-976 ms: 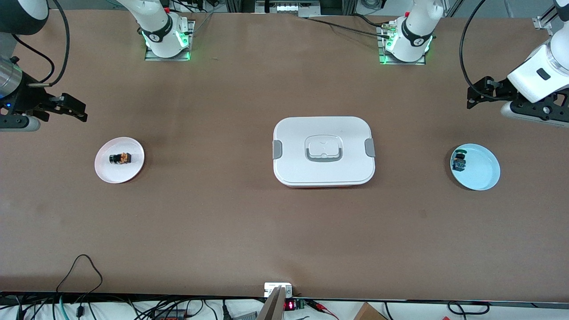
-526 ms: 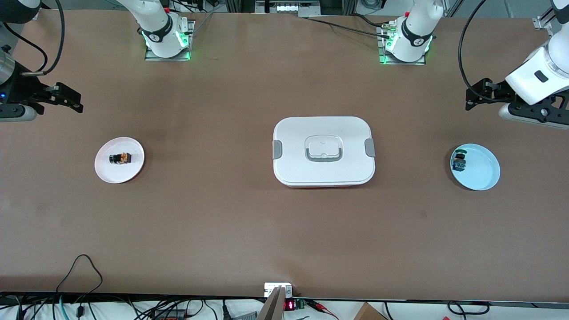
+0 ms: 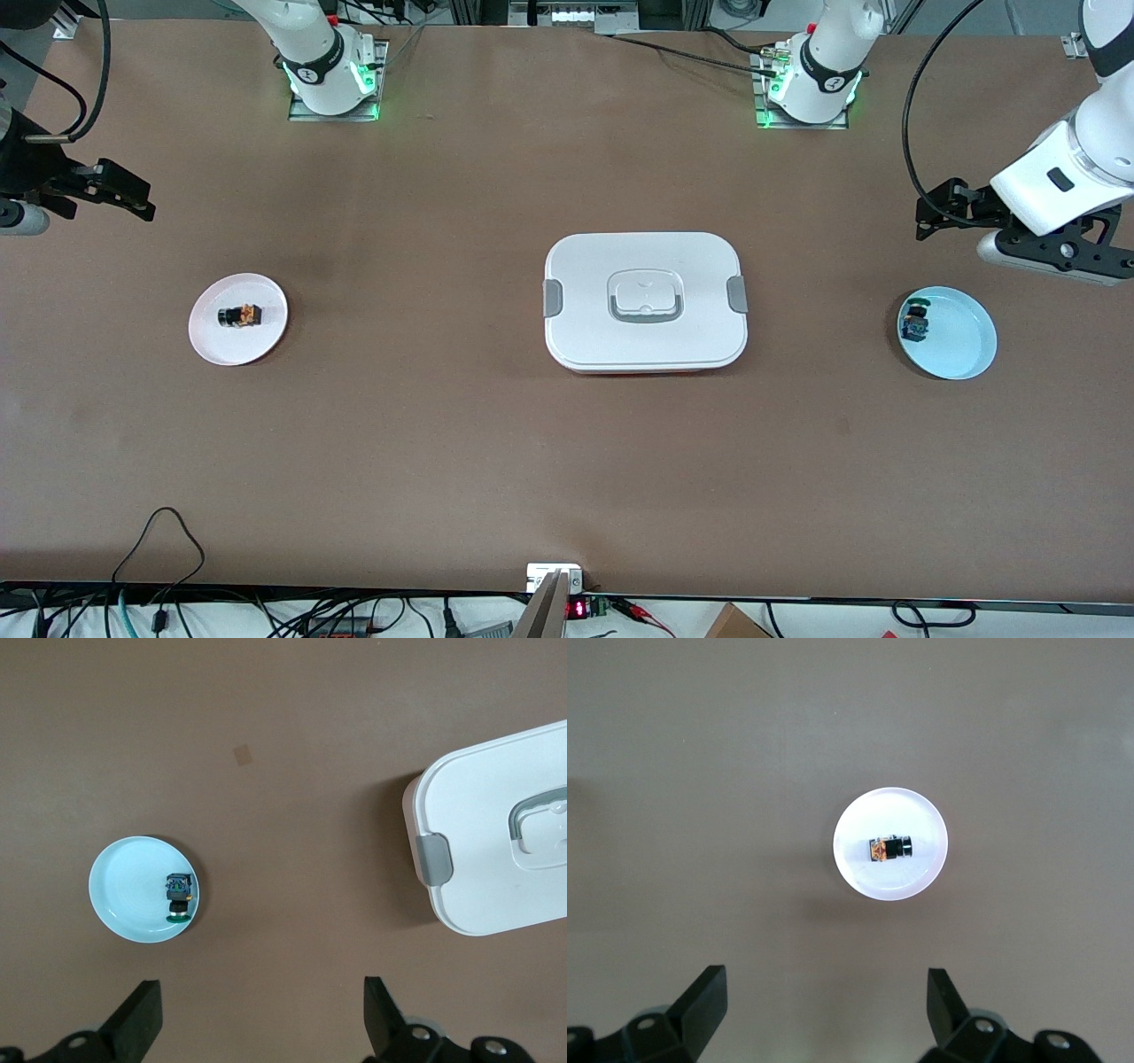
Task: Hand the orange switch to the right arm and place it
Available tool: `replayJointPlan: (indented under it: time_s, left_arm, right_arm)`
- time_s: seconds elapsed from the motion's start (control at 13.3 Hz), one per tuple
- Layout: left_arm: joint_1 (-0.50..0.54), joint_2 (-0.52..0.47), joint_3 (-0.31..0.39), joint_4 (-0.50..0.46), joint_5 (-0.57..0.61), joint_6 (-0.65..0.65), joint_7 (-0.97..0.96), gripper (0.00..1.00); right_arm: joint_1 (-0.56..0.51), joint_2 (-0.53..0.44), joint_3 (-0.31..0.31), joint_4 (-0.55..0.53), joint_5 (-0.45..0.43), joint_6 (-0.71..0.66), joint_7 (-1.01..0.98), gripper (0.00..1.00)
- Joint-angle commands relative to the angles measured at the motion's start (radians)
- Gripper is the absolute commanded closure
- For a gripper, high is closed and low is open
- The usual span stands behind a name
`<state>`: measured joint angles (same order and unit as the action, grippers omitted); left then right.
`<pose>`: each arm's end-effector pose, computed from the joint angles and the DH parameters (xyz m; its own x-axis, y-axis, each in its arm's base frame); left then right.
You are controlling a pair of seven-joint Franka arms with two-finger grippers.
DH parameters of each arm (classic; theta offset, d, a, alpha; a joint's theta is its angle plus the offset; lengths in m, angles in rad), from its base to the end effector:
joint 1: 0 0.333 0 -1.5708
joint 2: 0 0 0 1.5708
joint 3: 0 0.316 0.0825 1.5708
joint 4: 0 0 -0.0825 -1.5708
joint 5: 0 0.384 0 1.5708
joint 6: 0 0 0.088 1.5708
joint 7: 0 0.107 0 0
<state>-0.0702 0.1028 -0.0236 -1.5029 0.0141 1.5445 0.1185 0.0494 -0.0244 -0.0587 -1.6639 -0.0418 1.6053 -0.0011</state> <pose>0.5801 -0.0523 0.5958 0.9757 -0.2102 -0.0621 -0.2109 -0.9775 -0.0044 0.5478 -0.0098 0.5970 0.9994 -0.0067 -0.0343 -0.0053 -0.9992 0.0402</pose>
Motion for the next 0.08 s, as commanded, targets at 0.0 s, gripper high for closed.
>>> replayJointPlan:
  time_s: [0.0]
  left_arm:
    - [-0.013, 0.037, 0.004, 0.067, -0.002, -0.015, -0.025, 0.00]
  right_arm:
    - [0.003, -0.011, 0.005, 0.010, 0.000, -0.021, 0.019, 0.00]
